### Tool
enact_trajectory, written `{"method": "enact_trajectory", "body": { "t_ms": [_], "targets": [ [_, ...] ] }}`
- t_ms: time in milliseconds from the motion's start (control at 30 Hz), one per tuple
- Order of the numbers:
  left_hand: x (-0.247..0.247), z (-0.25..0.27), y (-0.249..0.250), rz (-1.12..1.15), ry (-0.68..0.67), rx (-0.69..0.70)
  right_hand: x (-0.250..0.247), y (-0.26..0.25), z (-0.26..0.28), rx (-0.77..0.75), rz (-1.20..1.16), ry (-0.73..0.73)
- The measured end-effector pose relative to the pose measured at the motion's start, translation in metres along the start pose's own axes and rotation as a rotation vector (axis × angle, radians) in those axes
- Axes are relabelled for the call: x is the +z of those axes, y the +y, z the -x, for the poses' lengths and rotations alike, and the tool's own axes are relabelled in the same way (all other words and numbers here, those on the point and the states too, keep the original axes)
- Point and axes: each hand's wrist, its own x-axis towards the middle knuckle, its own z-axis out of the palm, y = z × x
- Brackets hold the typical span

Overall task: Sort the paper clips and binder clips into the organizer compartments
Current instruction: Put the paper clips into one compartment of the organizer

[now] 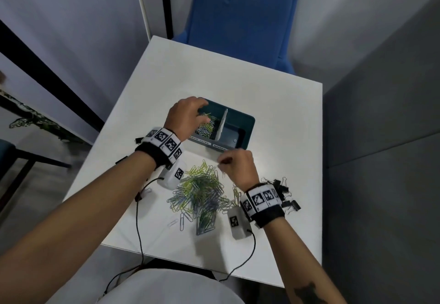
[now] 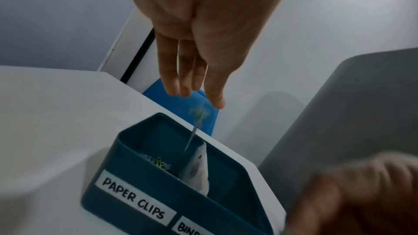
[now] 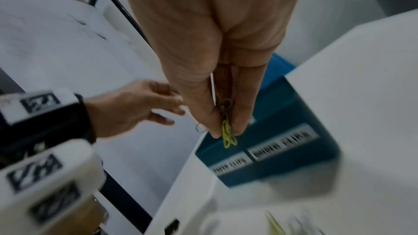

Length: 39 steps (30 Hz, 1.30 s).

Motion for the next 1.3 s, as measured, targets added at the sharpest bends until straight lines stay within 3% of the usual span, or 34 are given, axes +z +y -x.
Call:
{"method": "enact_trajectory", "body": {
  "t_ms": [133, 333, 467, 600, 733, 867, 1067, 1300],
  "targets": [
    [0.007, 0.020, -0.017, -0.134, 0.039, -0.096, -0.020, -0.034, -0.050, -0.103, 0.029, 0.080],
    [0.044, 0.087, -0.061, -0.196, -0.225, -0.216, -0.024, -0.058, -0.101, -0.131, 0.208, 0.045],
    [0.059, 0.121, -0.082, -0.344, -0.472, -0.223, -0.006, -0.039, -0.074, -0.182, 0.249, 0.088],
    [0.072, 0.146, -0.091, -0.383, -0.669, -0.226, 0.023, 0.011, -0.011, -0.030, 0.313, -0.110],
    [0.083, 0.154, -0.089, -0.347, -0.659, -0.164, 0.047, 0.065, 0.045, 0.276, 0.429, -0.281],
    [0.098, 0.157, -0.080, -0.351, -0.604, -0.116, 0.069, 0.081, 0.065, 0.466, 0.304, -0.245],
    [0.110, 0.158, -0.069, -0.310, -0.527, -0.049, 0.100, 0.056, 0.057, 0.327, 0.306, -0.247],
    [0.109, 0.151, -0.071, -0.108, -0.473, -0.111, 0.104, 0.050, 0.048, 0.295, 0.188, -0.158]
  ]
}}
